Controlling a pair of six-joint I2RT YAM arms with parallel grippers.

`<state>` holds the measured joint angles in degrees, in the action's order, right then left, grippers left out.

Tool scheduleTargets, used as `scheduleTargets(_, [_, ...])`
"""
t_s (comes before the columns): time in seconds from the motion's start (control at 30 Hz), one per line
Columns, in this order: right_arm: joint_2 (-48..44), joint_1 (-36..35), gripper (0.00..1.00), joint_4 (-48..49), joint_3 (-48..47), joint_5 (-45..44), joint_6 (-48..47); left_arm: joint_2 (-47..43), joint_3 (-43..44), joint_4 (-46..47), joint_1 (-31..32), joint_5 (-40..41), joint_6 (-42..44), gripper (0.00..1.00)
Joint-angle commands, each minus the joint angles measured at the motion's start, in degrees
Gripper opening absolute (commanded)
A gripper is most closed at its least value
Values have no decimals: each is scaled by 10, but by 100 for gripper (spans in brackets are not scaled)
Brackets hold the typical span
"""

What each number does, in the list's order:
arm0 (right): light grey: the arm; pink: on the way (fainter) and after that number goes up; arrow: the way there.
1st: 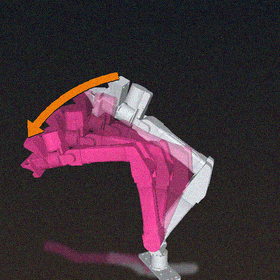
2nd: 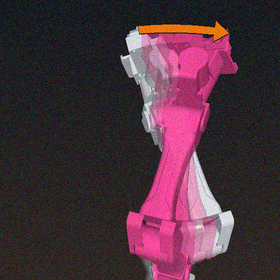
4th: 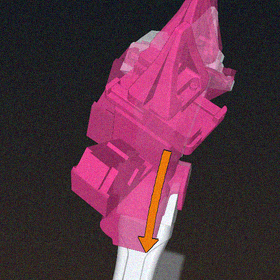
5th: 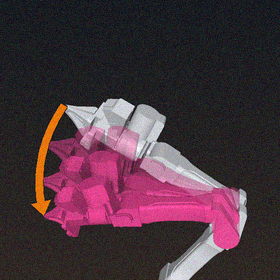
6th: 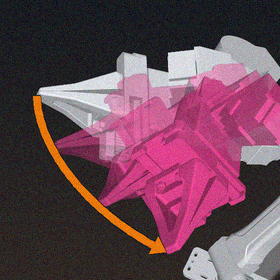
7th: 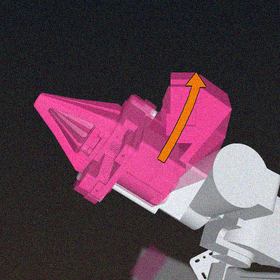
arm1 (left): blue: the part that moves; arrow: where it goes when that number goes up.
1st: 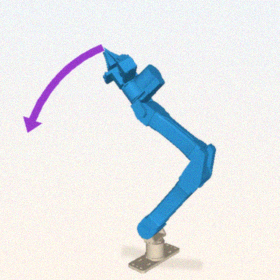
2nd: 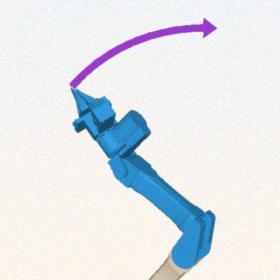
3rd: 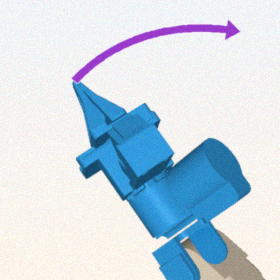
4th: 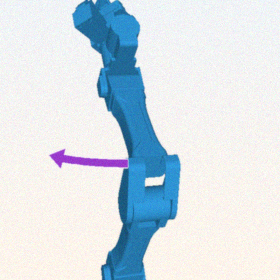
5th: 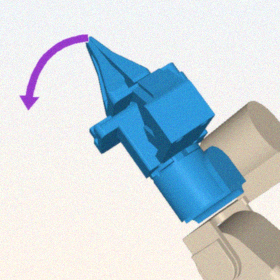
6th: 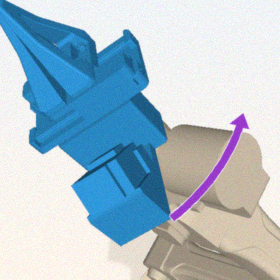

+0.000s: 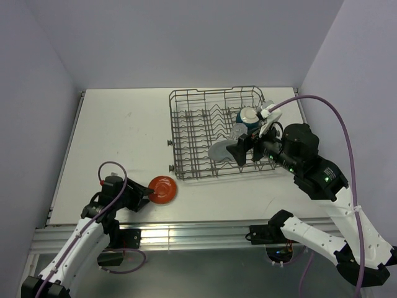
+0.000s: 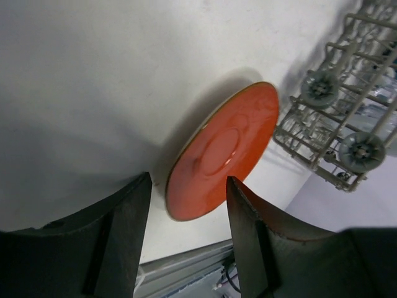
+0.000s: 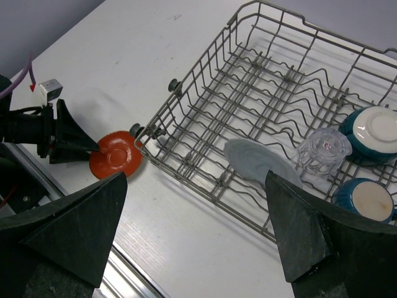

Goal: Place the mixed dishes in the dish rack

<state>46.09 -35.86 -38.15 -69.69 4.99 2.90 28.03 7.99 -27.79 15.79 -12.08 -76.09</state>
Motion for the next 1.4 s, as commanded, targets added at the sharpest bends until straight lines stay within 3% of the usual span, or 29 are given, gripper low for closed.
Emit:
scheduleTargets(0.0, [-9,1,100,18,-5,-4,3,9,-32,86,1,-35,7,58])
scheduleTargets(0.23, [-24,2,100,4,-4,-17,5,60,-46,160,1,-40,34,57])
scheduleTargets(0.4, [-24,2,100,4,-8,-27,15,56,-69,185,1,-51,35,47])
scheduleTargets(0.5, [-19,1,100,11,-12,-30,19,46,-78,187,1,-51,40,38])
scheduleTargets(0.6, [-7,1,100,10,-21,-28,20,49,-99,201,1,-52,46,23])
scheduleTargets(0.67, [-1,2,100,10,-26,-22,19,60,-98,206,1,-52,52,6])
scheduleTargets(0.73, [5,2,100,11,-29,-20,19,66,-90,197,1,-48,58,0])
scheduleTargets(1.03, [63,1,100,12,-44,7,38,43,38,7,6,-59,53,0])
scheduleTargets(1.13, [73,1,100,22,-37,3,47,51,146,-116,6,-11,81,0])
scheduleTargets(1.37, [123,1,100,19,-53,26,59,113,312,-212,6,-12,106,0])
